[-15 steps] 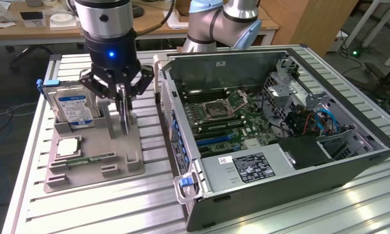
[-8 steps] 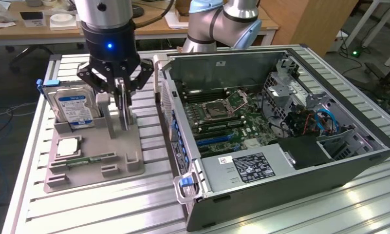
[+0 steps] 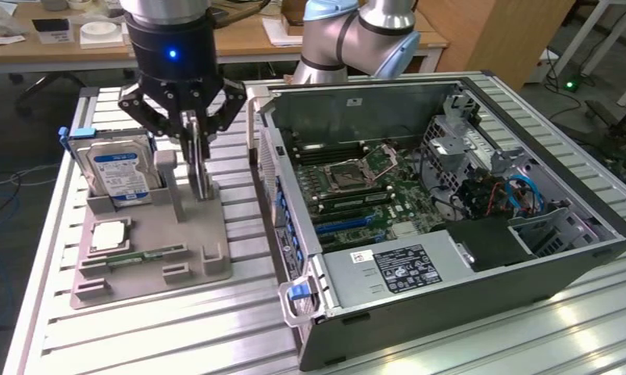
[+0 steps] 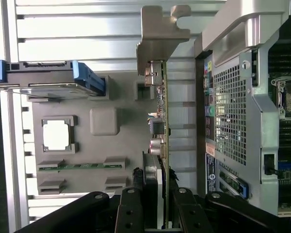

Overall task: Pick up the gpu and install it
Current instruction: 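Pick up the gpu and move the gpu toward the slot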

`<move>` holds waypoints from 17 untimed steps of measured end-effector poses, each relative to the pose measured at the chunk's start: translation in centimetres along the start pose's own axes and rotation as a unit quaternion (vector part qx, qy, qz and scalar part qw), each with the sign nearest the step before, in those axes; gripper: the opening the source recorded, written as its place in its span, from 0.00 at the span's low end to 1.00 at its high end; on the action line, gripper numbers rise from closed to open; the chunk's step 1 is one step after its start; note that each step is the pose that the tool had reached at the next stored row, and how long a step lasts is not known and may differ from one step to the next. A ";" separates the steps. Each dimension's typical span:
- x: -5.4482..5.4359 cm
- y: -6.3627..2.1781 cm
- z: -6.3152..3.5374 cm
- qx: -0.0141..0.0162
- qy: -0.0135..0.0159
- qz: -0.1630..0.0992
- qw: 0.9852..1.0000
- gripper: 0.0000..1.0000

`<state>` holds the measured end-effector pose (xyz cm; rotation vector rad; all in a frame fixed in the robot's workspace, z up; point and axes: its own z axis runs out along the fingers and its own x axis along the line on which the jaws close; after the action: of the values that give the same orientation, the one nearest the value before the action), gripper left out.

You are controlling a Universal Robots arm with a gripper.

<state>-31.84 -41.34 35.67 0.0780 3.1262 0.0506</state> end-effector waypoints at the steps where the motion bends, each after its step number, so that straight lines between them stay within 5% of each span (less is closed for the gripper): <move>1: 0.0 0.01 -0.30 0.000 0.000 0.000 1.000 0.28; 17: -0.1 0.17 -5.04 0.000 0.000 0.000 1.000 0.28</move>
<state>-31.84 -41.33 40.71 0.0780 3.1262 0.0505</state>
